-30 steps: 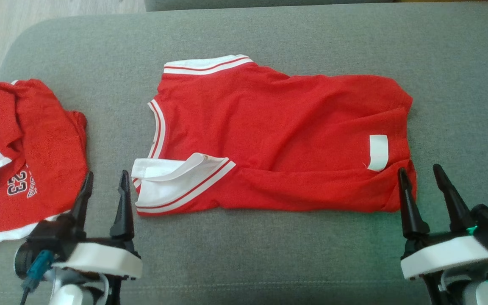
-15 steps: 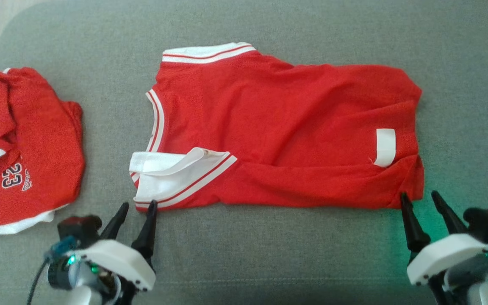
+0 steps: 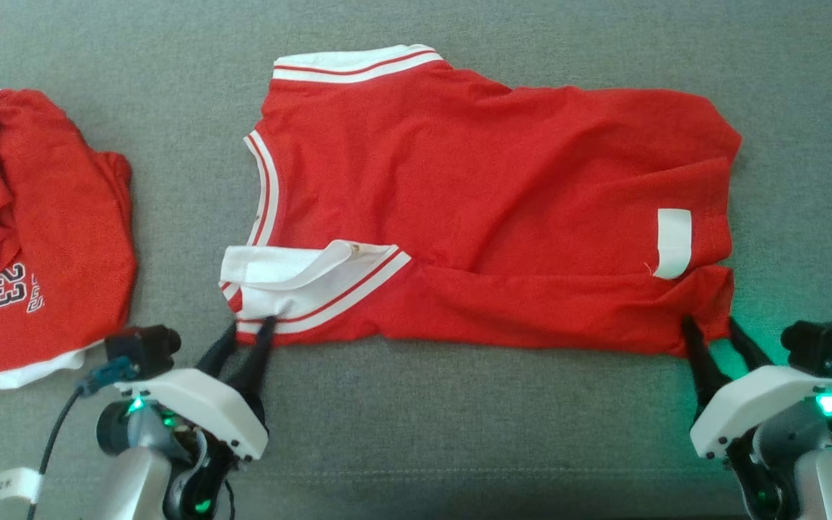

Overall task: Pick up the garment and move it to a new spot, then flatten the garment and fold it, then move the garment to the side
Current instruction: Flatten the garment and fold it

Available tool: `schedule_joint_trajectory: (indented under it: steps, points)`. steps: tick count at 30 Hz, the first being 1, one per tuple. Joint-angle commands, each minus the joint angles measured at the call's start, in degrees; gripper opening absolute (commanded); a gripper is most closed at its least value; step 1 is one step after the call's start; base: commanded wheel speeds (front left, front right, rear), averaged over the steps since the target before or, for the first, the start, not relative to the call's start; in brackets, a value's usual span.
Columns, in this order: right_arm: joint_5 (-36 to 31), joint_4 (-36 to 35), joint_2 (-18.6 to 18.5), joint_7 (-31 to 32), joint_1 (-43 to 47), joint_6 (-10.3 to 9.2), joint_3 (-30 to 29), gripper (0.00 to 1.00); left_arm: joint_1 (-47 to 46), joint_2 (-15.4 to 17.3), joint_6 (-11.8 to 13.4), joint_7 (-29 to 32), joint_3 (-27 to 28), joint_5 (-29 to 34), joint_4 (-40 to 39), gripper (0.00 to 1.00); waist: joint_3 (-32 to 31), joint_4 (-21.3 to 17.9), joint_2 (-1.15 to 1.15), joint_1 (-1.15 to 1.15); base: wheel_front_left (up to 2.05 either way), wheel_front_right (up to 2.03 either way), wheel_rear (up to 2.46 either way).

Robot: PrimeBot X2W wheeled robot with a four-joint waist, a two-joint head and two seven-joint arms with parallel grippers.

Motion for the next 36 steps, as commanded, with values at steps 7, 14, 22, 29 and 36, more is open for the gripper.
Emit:
schedule_joint_trajectory:
  steps: [7,14,22,29,36]
  points:
    - [2.15,-4.09,0.15,-0.37,-0.60,-0.04,0.17,0.00,-0.54,1.57,-0.81,-1.02,0.84,-0.61,-2.88,0.00,-0.86,0.64,0.00,0.00,0.00,0.00,0.00]
    - [2.92,-9.83,-0.16,1.40,4.79,-0.04,-0.82,0.00,5.54,5.48,2.17,0.23,2.00,1.06,-9.92,0.00,-3.96,0.76,0.00,0.00,0.00,0.00,0.00]
    - [3.44,-12.65,-0.51,4.72,11.52,-0.04,-3.16,0.00,12.97,5.85,5.54,3.38,2.75,-0.46,-16.34,0.00,-7.60,0.84,0.00,0.00,0.00,0.00,0.00]
    - [3.57,-13.99,0.00,3.91,12.59,-0.04,-2.64,1.00,14.20,5.07,6.81,5.63,1.58,-0.94,-16.27,1.00,-8.59,0.46,0.00,0.00,0.00,0.00,0.00]
    - [0.54,-17.89,-0.03,-4.25,9.57,-0.04,-0.95,1.00,12.78,4.66,10.27,-0.24,1.87,4.03,-17.74,1.00,-8.31,-0.03,0.00,0.00,0.00,0.00,0.00]
